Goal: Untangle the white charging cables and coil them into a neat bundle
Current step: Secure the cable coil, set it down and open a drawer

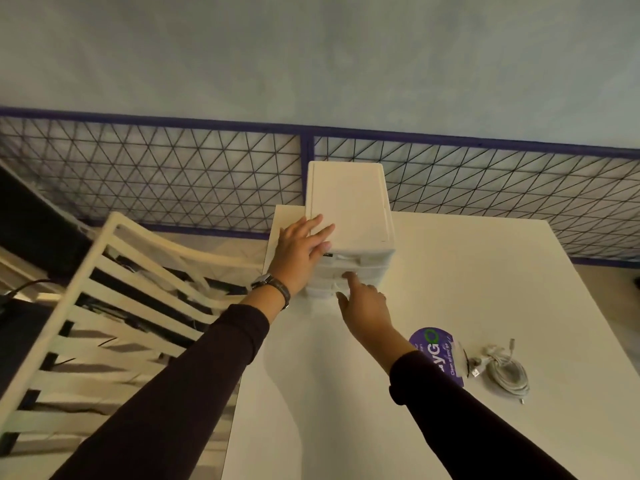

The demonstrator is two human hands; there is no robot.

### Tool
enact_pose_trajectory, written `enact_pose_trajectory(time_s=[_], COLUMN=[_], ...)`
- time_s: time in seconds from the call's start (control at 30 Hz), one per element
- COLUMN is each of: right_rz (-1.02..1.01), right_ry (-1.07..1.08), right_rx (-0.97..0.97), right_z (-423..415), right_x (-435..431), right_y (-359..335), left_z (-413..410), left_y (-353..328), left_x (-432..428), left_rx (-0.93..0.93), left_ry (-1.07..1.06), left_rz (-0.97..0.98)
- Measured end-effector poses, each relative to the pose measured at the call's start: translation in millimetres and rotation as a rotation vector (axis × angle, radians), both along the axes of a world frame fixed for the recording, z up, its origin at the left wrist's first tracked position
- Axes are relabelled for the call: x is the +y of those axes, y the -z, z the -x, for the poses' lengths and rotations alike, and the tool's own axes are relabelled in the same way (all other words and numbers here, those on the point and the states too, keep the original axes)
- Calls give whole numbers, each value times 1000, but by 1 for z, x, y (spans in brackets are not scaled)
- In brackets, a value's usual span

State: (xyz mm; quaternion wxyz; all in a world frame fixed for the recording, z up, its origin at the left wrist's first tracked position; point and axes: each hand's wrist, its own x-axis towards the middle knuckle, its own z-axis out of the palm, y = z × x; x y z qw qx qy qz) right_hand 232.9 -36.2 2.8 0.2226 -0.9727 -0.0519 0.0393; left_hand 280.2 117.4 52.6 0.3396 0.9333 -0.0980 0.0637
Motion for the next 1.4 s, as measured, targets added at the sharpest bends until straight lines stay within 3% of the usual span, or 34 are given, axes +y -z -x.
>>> enact_pose_trajectory(time_s=[0.2,0.37,0.6,0.7,0.83,1.07,1.3,1.4], right_rz=[-175,-141,-85,-101,28,256,63,-192], right_ry=[-13,-31,-91,21,294,511,665,786], right_rx=[-105,-180,-320,-351,-201,392,370,313], right_z=[59,119,112,103,92,82,79,78], right_x=[-11,-17,-43,-85,-160,-242,-233,-215], right_y=[7,19,2,-3,22,69,68,54], left_z=[-1,2,3,4,4,6,7,7], left_y=[1,2,2,4,9,13,12,11], left_x=[2,-1,-1,-2,-3,-6,-6,-7], left_rx=[-20,-16,-23,-31,-85,-74,-68,-61], left_ry=[14,7,7,-3,5,-7,-5,-5], left_rz=[13,33,19,36,53,144,170,166])
